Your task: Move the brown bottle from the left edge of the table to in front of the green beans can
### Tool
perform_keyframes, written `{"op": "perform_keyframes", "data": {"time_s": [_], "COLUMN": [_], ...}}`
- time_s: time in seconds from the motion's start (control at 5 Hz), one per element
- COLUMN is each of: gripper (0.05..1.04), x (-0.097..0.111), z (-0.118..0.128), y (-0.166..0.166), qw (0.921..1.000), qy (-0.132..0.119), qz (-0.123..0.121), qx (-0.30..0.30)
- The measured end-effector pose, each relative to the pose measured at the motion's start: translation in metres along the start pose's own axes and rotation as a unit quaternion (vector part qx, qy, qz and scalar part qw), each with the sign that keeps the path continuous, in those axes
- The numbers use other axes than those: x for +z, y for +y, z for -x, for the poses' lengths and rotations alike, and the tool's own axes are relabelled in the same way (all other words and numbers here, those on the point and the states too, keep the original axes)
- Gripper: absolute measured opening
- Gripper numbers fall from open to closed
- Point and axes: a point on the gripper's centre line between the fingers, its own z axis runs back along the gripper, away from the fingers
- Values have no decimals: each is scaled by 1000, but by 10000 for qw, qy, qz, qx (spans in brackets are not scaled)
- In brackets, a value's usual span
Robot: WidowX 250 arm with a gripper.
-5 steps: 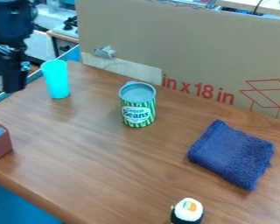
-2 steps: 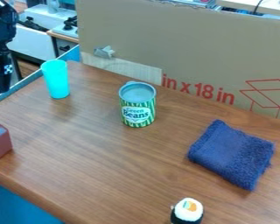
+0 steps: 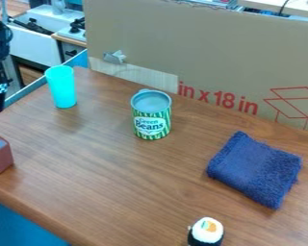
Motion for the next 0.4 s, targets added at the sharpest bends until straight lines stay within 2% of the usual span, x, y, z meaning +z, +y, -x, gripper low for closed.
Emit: {"op": "perform_keyframes", "data": {"time_s": [0.2, 0.4], "gripper": [1001, 1001], "x": [-13, -19], "z": [-3, 0], "y": [3, 3], "qw": [9997, 9992], "qy": [180, 370], "qz": [140, 171], "qx": [17, 49]}}
